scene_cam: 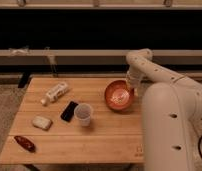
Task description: Drag the ceramic bowl in a circle
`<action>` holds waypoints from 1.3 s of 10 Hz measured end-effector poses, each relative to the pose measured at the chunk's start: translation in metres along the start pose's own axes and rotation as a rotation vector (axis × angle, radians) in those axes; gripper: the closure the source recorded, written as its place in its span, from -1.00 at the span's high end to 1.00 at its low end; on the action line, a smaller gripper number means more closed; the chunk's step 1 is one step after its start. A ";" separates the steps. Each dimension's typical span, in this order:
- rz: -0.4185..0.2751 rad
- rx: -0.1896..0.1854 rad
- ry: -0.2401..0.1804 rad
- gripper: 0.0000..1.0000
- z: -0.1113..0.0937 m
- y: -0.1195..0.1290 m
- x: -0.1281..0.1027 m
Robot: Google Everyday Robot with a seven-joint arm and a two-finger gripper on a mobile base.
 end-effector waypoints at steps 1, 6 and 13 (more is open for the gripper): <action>-0.001 0.011 0.022 -1.00 -0.001 0.002 0.014; -0.019 -0.003 0.082 -1.00 -0.023 0.045 0.053; -0.116 -0.019 0.112 -1.00 0.004 0.105 -0.004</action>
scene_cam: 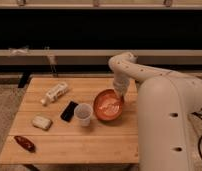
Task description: Drag the ceramic bowl in a circle
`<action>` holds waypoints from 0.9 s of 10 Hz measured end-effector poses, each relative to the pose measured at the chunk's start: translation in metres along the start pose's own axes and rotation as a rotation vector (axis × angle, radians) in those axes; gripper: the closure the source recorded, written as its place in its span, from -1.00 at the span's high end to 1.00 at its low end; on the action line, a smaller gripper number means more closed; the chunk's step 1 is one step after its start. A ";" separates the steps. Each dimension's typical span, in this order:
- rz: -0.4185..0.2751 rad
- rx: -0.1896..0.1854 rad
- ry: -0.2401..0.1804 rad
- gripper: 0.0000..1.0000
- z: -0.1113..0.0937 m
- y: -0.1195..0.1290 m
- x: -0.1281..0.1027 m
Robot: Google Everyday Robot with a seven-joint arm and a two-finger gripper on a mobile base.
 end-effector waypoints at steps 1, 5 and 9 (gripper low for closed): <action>-0.013 0.009 -0.004 -1.00 0.004 -0.002 -0.014; -0.029 0.048 -0.026 -1.00 0.013 -0.039 -0.068; -0.007 0.136 -0.009 -1.00 0.016 -0.085 -0.078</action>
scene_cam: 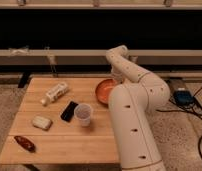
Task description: Drag the ceramic bowl in a circle
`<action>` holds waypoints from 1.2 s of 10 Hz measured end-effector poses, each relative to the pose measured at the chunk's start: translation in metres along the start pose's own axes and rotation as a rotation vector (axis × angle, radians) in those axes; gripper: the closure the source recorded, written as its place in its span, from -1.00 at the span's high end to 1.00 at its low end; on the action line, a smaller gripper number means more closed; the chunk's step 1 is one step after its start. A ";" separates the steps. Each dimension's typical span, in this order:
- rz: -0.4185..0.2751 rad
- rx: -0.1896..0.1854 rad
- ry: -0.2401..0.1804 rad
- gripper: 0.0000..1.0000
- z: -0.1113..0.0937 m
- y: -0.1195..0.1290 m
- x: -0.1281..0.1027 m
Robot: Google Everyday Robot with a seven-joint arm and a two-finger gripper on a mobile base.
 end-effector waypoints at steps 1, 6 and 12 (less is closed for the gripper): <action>0.012 0.023 0.013 -1.00 0.002 -0.012 0.012; 0.085 0.080 0.069 -1.00 -0.001 -0.048 0.099; 0.073 -0.035 0.074 -1.00 -0.031 0.020 0.145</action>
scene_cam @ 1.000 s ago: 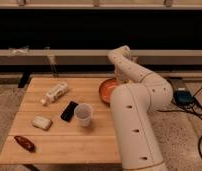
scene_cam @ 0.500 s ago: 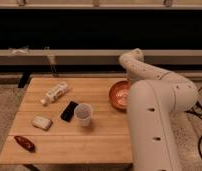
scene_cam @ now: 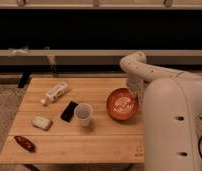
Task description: Drag the ceramic bowl in a circle
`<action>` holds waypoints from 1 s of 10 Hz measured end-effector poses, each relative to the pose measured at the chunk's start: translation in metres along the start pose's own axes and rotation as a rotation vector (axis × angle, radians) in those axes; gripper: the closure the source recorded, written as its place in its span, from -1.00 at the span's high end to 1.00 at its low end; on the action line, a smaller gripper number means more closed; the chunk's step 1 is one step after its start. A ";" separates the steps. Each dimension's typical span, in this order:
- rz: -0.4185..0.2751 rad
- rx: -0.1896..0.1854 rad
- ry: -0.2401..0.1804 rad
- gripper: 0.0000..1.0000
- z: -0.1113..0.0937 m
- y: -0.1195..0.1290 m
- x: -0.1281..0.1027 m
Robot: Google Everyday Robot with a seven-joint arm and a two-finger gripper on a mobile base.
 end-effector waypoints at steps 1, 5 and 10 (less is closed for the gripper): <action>-0.028 -0.011 -0.004 -1.00 -0.004 0.014 -0.001; -0.160 -0.066 -0.048 -1.00 -0.013 0.082 -0.047; -0.273 -0.081 -0.148 -1.00 -0.021 0.133 -0.131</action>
